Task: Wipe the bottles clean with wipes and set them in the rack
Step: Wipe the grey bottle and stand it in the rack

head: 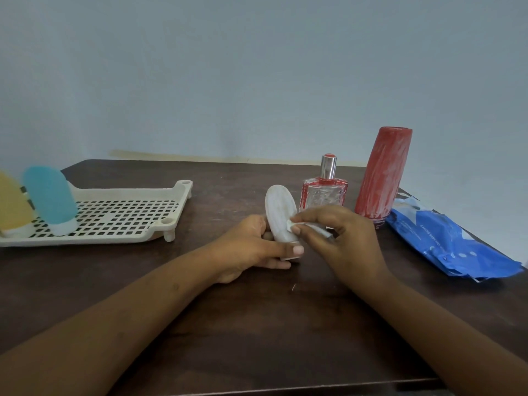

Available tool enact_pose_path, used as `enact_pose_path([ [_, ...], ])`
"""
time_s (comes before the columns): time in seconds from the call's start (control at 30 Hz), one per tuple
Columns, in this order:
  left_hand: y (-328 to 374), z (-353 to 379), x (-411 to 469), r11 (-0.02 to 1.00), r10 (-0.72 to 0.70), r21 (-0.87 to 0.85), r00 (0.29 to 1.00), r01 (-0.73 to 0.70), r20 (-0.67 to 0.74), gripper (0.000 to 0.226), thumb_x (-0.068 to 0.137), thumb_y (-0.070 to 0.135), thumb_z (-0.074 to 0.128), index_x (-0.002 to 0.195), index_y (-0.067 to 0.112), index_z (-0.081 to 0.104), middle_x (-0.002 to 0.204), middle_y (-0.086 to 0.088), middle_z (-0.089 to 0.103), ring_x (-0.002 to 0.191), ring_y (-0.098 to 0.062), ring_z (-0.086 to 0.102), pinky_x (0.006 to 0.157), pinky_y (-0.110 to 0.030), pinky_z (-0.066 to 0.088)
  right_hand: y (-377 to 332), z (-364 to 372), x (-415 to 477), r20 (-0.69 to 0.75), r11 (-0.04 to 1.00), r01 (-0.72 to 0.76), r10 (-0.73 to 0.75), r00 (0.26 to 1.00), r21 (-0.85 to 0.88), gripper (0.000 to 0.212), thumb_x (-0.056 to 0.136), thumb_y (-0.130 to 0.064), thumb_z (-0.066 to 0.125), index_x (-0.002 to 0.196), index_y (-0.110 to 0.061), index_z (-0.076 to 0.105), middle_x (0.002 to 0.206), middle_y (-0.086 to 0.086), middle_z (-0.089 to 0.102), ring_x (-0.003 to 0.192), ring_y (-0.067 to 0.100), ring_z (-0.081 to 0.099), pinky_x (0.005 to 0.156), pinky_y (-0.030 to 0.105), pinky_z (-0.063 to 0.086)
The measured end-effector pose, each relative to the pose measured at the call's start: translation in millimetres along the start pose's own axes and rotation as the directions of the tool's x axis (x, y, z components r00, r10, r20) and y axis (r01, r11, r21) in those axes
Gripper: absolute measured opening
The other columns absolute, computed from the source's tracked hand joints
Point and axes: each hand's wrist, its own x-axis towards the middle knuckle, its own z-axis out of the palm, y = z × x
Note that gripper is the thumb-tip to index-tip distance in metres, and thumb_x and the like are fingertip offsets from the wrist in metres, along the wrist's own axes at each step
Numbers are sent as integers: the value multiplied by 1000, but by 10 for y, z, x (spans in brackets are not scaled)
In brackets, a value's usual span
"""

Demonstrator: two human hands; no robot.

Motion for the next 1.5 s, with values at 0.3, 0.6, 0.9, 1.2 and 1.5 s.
enact_pose_path([
  [0.3, -5, 23, -22, 999, 22, 32, 1000, -21, -5, 37, 80, 4, 72, 114, 10, 60, 84, 1, 74, 89, -15, 72, 70, -23, 58, 1, -7, -19, 18, 999, 32, -31, 999, -36, 11, 80, -13, 73, 90, -14, 75, 85, -11, 68, 83, 0, 62, 72, 9, 45],
  [0.6, -1, 58, -38, 997, 42, 68, 999, -40, -24, 32, 79, 6, 73, 110, 8, 63, 87, -2, 75, 88, -15, 72, 65, -20, 57, -18, -18, -28, 4, 1000, -2, 2, 1000, -1, 12, 79, -10, 74, 89, -16, 75, 84, -19, 64, 83, -1, 62, 70, 9, 45],
  [0.9, -11, 67, -27, 997, 44, 70, 998, -41, -39, 39, 78, 8, 75, 114, 8, 60, 93, -6, 74, 87, -16, 72, 65, -21, 57, 3, 1, -15, -10, 999, -38, 38, 999, -6, 11, 80, -10, 73, 90, -16, 75, 85, -12, 68, 84, 0, 63, 71, 11, 47],
  [1.2, -19, 104, -34, 993, 62, 104, 995, -54, -78, 36, 77, 11, 77, 110, 7, 63, 91, -5, 74, 84, -15, 72, 65, -21, 57, 6, -22, 8, -6, 998, -34, 34, 999, -44, 14, 80, -7, 73, 91, -17, 74, 84, -17, 65, 82, -4, 61, 69, 8, 44],
  [1.5, -17, 116, -33, 990, 69, 130, 993, -56, -93, 40, 76, 12, 78, 112, 6, 63, 97, -10, 73, 86, -18, 73, 65, -21, 57, 15, -66, 16, 47, 993, 59, -55, 997, -100, 14, 81, -19, 66, 92, -17, 74, 88, -8, 70, 86, -3, 61, 73, 5, 42],
])
